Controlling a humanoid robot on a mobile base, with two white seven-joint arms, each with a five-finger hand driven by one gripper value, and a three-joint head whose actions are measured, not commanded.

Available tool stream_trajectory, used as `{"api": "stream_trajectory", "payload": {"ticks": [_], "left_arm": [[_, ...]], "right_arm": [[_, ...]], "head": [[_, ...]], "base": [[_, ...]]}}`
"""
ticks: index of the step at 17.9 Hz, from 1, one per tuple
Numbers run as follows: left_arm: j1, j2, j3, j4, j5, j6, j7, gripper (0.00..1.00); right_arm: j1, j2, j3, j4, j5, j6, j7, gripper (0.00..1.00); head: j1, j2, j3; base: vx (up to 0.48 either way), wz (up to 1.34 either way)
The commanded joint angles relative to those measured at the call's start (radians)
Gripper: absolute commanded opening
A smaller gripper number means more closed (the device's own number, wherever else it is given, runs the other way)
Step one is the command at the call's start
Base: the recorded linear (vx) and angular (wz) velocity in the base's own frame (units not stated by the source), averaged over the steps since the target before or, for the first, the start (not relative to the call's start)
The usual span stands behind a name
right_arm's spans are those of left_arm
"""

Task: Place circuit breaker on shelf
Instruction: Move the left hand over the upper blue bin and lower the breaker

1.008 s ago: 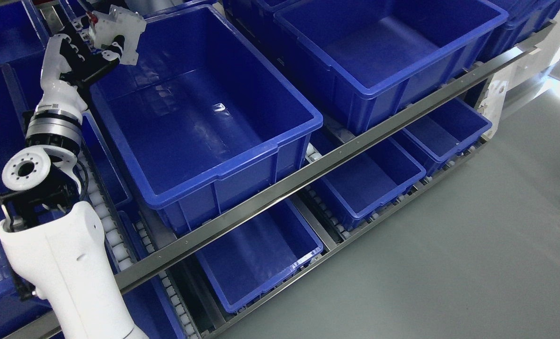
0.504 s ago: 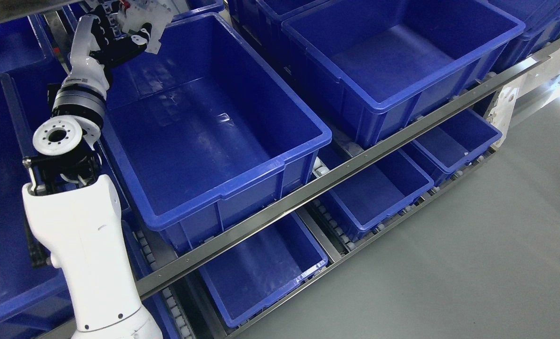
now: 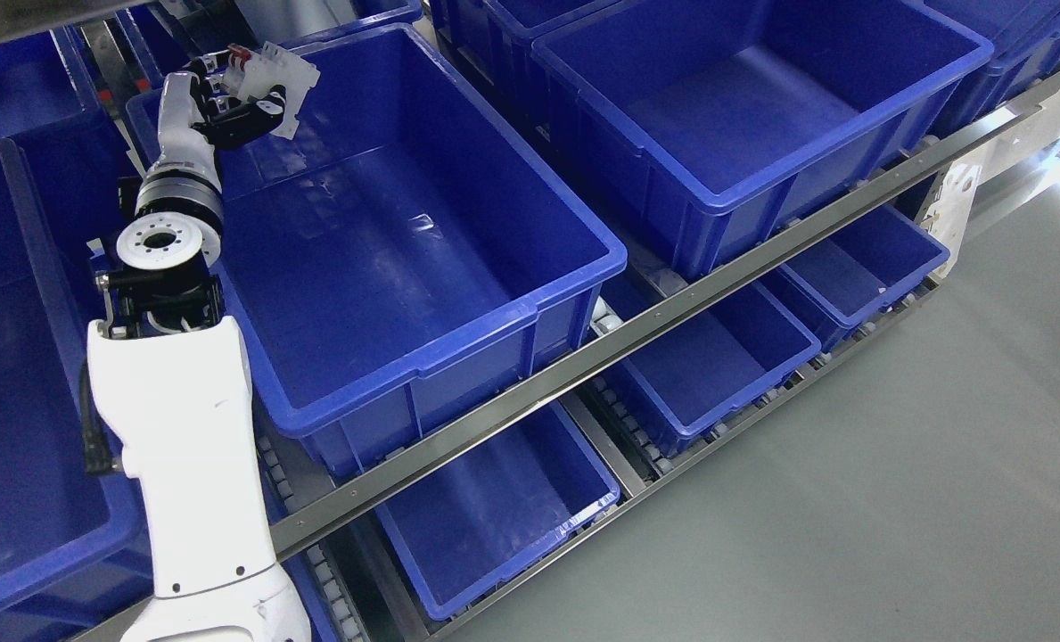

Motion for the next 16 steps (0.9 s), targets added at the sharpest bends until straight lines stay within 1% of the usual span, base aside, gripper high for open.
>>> {"api": "stream_trajectory", "payload": {"ticks": [1, 3, 8, 10, 13, 16], "left_arm": [[-0.091, 0.017, -0.018, 0.331, -0.004, -0.012, 0.004, 0.09], [-0.106, 0.017, -0.027, 0.393, -0.004, -0.015, 0.022, 0.09], [-0.134, 0.017, -0.054, 0.603, -0.005, -0.122, 0.120, 0.10], [-0.165, 0.017, -0.065, 0.687, -0.007, -0.146, 0.129, 0.16], [-0.214, 0.017, -0.080, 0.791, -0.007, -0.175, 0.168, 0.19], [-0.250, 0.017, -0.082, 0.847, -0.007, -0.188, 0.191, 0.25]], "right_arm": [[0.015, -0.017, 0.000, 0.000, 0.001, 0.040, 0.000, 1.00], [0.017, -0.017, 0.000, 0.000, 0.001, 0.040, 0.000, 1.00], [0.015, -0.017, 0.000, 0.000, -0.001, 0.040, 0.000, 1.00], [0.015, -0.017, 0.000, 0.000, 0.001, 0.040, 0.000, 1.00], [0.015, -0.017, 0.000, 0.000, -0.001, 0.040, 0.000, 1.00], [0.015, -0.017, 0.000, 0.000, 0.001, 0.040, 0.000, 1.00]], "head": [[0.0000, 0.000, 0.000], [0.0000, 0.000, 0.000], [0.0000, 0.000, 0.000], [0.0000, 0.000, 0.000], [0.0000, 0.000, 0.000], [0.0000, 0.000, 0.000]], "base": [[-0.001, 0.04], [0.000, 0.00], [0.000, 0.00], [0.000, 0.00], [0.000, 0.00], [0.000, 0.00]]}}
